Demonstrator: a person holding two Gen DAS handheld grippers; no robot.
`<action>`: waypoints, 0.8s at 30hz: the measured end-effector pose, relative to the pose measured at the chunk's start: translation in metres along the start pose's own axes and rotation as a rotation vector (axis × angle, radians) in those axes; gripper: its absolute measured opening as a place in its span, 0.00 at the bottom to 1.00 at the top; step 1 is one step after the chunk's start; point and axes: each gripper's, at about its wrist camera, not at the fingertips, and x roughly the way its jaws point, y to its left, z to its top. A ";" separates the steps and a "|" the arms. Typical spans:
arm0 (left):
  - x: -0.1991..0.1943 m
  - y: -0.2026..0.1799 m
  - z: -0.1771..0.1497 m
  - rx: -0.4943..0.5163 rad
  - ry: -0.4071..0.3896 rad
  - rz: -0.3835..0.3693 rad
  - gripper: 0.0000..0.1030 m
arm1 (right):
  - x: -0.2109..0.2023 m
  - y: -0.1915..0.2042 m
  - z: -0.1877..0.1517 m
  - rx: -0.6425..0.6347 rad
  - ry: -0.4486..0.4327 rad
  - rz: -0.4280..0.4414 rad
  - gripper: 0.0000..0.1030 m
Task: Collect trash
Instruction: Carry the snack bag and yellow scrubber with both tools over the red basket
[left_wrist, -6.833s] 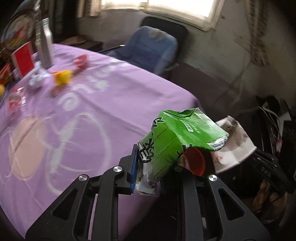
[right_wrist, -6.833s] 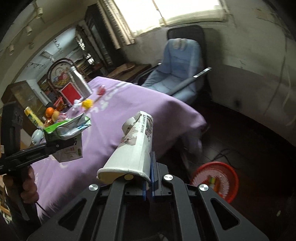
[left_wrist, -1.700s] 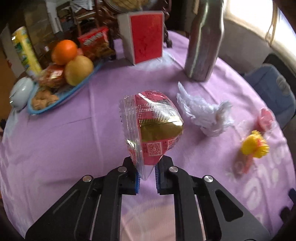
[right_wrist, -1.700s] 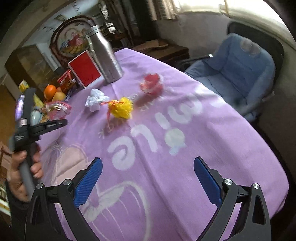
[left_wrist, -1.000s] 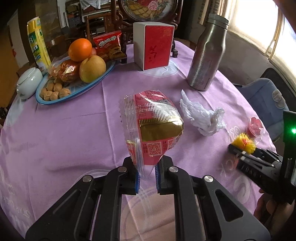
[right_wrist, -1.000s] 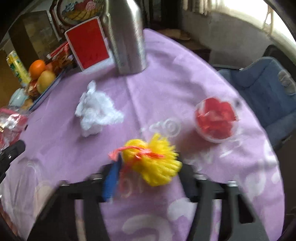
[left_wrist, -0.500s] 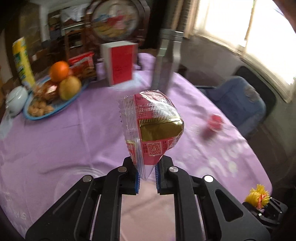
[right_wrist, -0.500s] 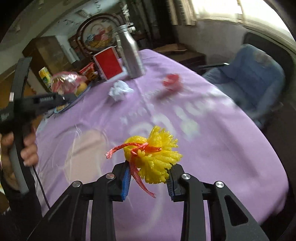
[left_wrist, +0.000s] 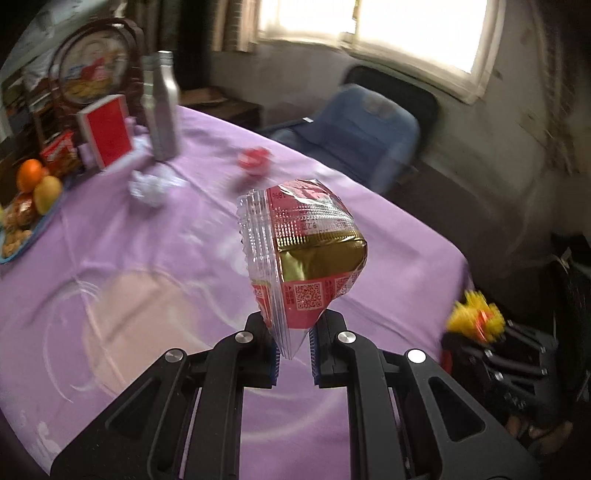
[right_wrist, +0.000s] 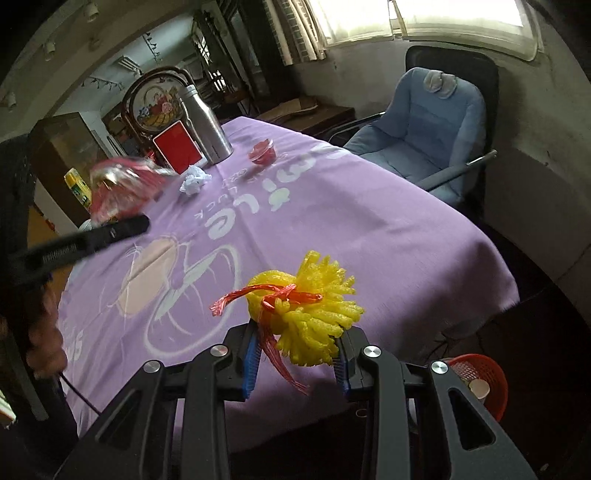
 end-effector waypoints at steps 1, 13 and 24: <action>0.002 -0.007 -0.003 0.011 0.010 -0.013 0.13 | -0.004 -0.005 -0.004 0.009 -0.004 0.004 0.32; 0.027 -0.135 -0.042 0.252 0.098 -0.149 0.13 | -0.051 -0.096 -0.054 0.159 -0.045 -0.051 0.32; 0.078 -0.223 -0.084 0.424 0.228 -0.211 0.14 | -0.066 -0.181 -0.115 0.294 0.001 -0.141 0.32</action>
